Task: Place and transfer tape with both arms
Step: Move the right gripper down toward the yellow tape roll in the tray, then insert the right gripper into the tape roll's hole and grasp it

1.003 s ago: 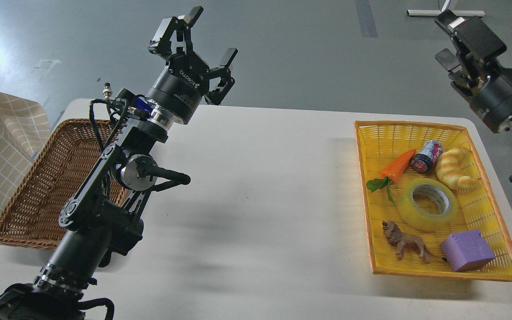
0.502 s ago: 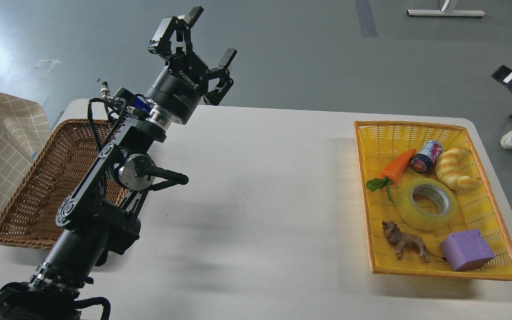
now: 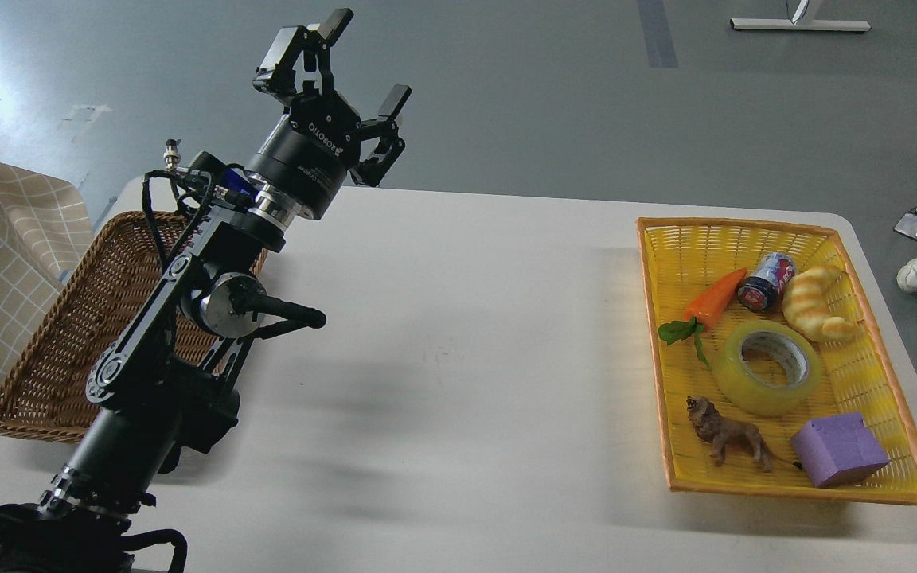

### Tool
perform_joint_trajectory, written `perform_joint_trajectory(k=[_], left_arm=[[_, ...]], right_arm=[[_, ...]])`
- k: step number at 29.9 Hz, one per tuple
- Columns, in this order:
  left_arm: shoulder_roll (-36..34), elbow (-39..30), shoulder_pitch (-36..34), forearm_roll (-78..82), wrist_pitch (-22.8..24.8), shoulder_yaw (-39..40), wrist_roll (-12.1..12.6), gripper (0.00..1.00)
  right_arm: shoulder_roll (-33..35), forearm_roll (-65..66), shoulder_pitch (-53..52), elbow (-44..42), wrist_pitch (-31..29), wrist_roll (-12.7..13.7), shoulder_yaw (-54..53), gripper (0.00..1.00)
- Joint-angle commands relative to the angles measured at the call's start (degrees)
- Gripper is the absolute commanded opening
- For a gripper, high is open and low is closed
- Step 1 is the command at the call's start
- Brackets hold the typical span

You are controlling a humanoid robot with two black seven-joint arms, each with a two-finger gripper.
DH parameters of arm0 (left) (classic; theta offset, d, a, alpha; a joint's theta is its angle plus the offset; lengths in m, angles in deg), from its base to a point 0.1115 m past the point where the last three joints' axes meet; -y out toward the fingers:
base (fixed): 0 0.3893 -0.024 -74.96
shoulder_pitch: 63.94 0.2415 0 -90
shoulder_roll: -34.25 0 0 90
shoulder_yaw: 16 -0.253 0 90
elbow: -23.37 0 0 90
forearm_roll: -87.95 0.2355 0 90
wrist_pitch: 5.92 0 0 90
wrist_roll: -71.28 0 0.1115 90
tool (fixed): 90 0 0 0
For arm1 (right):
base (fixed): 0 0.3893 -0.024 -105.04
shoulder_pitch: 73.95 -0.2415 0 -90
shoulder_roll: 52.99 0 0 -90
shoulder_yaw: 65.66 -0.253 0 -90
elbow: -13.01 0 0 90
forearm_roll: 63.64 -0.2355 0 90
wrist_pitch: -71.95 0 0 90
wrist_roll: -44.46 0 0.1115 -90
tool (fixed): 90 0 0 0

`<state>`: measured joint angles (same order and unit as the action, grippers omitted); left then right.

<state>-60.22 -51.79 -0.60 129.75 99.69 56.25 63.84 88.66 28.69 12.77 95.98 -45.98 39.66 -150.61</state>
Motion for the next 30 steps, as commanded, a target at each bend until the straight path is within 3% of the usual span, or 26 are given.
perform_joint_trajectory(k=[1,11,20,30], left_arm=[[0.16,0.01,0.11,0.56,-0.05,0.08,-0.02,0.98],[-0.01,0.01,0.47,1.97,-0.05,0.08,-0.11,0.98],[-0.01,0.1,0.99,1.97,-0.05,0.16,-0.11,0.98],[0.08,0.01,1.08,2.23,-0.05,0.16,-0.2,0.98]], right_arm=[[-0.94,8.83,0.65,0.44,0.16,2.52,0.05,0.98],[-6.73,23.49,1.79,3.61,0.16,3.22,2.24,0.98],[-9.29,26.58,-0.84,2.46,0.16,3.31,11.81,1.0],[-11.4,30.97,-2.25,0.79,0.25,3.31,12.71,0.95]])
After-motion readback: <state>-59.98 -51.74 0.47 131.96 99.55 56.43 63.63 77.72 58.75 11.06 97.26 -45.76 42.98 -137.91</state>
